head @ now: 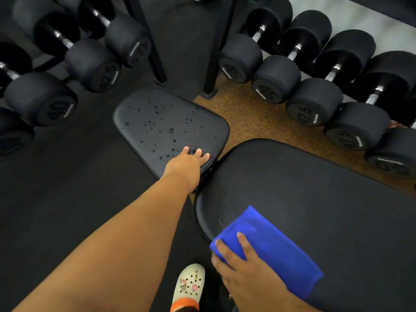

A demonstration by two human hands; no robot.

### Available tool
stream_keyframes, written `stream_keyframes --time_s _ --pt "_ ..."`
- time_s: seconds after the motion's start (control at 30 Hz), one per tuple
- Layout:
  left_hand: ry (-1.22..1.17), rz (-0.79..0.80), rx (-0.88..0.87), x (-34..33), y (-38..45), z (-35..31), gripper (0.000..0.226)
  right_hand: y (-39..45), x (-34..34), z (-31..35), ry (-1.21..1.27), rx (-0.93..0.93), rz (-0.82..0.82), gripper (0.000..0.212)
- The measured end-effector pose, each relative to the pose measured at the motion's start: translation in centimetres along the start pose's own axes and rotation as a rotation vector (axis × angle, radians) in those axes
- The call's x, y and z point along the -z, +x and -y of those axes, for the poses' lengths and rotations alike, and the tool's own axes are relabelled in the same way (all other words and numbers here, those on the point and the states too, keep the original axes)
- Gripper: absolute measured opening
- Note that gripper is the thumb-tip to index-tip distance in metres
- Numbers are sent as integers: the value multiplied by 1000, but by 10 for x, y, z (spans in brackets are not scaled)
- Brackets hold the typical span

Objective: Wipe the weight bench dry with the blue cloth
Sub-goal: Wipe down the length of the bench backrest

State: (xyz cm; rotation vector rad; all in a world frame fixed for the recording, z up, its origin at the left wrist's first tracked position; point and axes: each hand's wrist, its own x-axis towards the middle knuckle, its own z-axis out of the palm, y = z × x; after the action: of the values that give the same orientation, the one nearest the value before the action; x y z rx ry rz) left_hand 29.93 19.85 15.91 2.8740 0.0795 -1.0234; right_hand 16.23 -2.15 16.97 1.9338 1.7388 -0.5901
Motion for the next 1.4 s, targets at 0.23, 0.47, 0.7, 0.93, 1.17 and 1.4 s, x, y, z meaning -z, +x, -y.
stream_keyframes --time_s 0.23,0.47,0.7,0.93,1.17,1.4 --pt "-7 15 8 1 2 0 100 78 19 -9 -133 -53 87 56" --pt "-2 -6 35 -3 -1 -2 97 94 33 -20 -110 -104 91 56" --pt "-97 -76 -9 -12 -13 -2 91 60 25 -23 100 -112 -34 56" --pt "-104 -101 -20 -20 -22 0 92 99 40 -43 163 -231 20 62" --pt "-145 -106 -21 -21 -24 -3 97 22 18 -11 40 -48 26 53" --pt "-524 -360 -79 -34 -31 10 64 25 18 -18 190 -53 -8 64"
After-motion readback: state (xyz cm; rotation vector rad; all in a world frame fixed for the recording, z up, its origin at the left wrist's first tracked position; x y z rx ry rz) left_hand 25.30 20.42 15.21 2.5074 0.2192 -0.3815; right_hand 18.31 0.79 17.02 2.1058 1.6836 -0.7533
